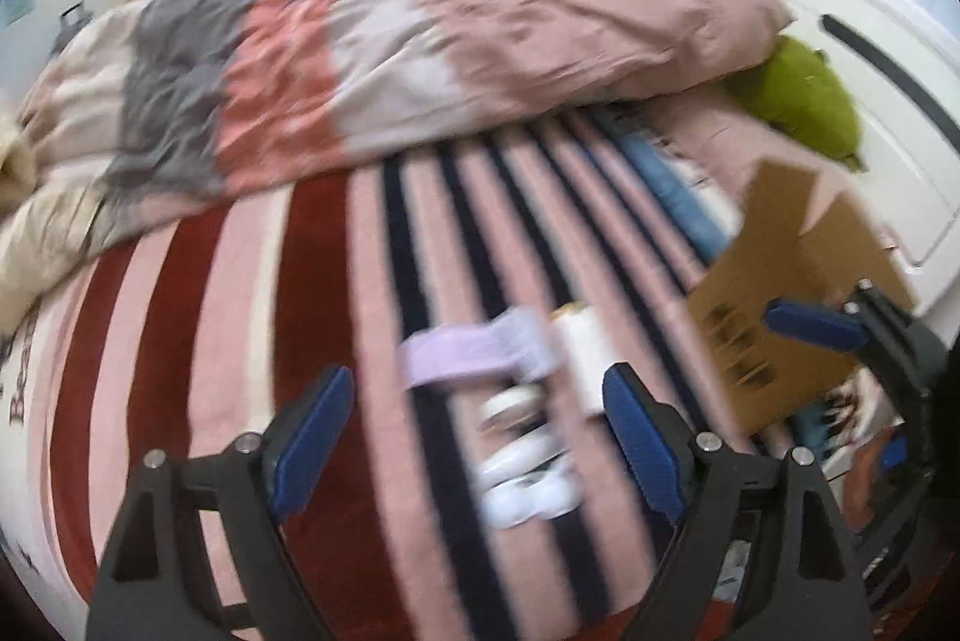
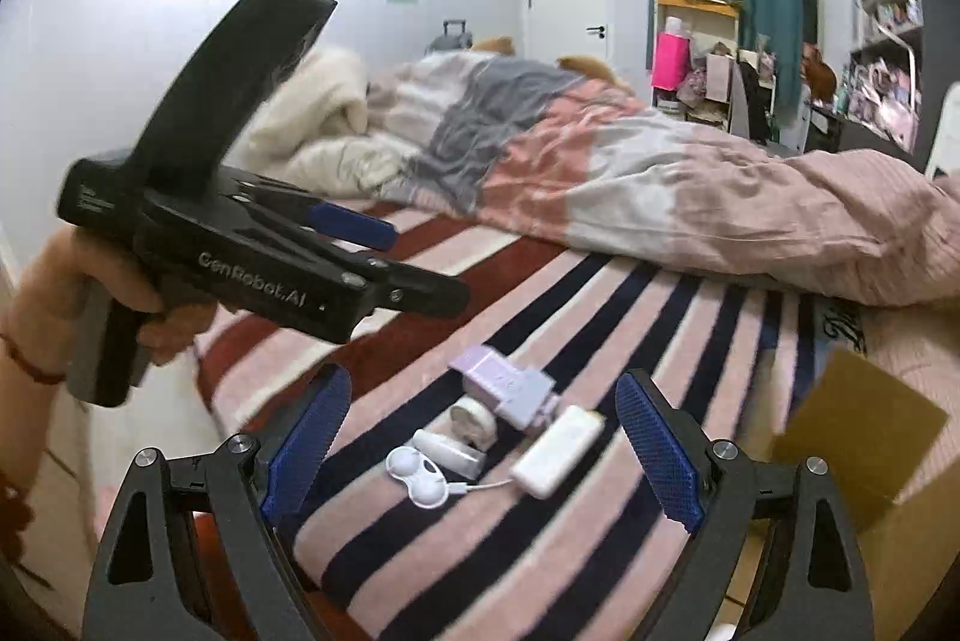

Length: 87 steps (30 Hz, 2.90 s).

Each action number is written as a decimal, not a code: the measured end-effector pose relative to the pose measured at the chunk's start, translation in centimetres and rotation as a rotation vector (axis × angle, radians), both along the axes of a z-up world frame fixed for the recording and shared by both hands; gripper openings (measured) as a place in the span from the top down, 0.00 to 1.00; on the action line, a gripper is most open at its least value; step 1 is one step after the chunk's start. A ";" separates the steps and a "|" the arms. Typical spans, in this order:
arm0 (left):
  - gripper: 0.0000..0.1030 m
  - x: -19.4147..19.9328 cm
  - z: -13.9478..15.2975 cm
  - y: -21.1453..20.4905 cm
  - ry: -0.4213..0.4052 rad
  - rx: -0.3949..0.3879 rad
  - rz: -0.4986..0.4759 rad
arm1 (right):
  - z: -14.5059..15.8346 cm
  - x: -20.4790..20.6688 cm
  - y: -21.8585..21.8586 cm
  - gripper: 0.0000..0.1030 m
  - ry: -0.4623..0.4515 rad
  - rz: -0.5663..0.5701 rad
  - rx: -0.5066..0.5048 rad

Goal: Organize rigid objects
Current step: 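Move the right gripper back and grasp the white spray bottle, then lower the spray bottle into the cardboard box and release it, then return the right gripper and grasp the white earphones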

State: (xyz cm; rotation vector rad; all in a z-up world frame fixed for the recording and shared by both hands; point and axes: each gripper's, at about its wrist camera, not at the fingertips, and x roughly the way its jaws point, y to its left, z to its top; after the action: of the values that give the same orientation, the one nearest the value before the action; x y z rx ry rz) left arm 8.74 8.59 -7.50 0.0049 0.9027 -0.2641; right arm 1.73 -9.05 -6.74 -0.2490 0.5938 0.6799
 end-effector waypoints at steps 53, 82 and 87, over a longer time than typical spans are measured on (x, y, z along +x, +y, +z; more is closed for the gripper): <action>0.55 1.9 6.0 -10.6 0.180 -0.445 -0.488 | 3.4 -0.3 -4.5 0.47 -0.083 -0.002 0.137; 0.39 6.8 3.9 -25.5 0.281 -0.255 -0.611 | 0.9 3.7 -18.6 0.29 0.106 -0.274 0.044; 0.38 5.7 6.0 -19.7 0.187 -0.265 -0.534 | 2.2 2.9 -16.7 0.29 0.077 -0.218 0.077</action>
State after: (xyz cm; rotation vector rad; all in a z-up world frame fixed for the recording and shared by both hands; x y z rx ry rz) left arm 14.41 -11.08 -1.46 -0.0245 1.0360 -0.8922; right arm 4.61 -25.74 -4.54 -0.0849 0.6560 0.5018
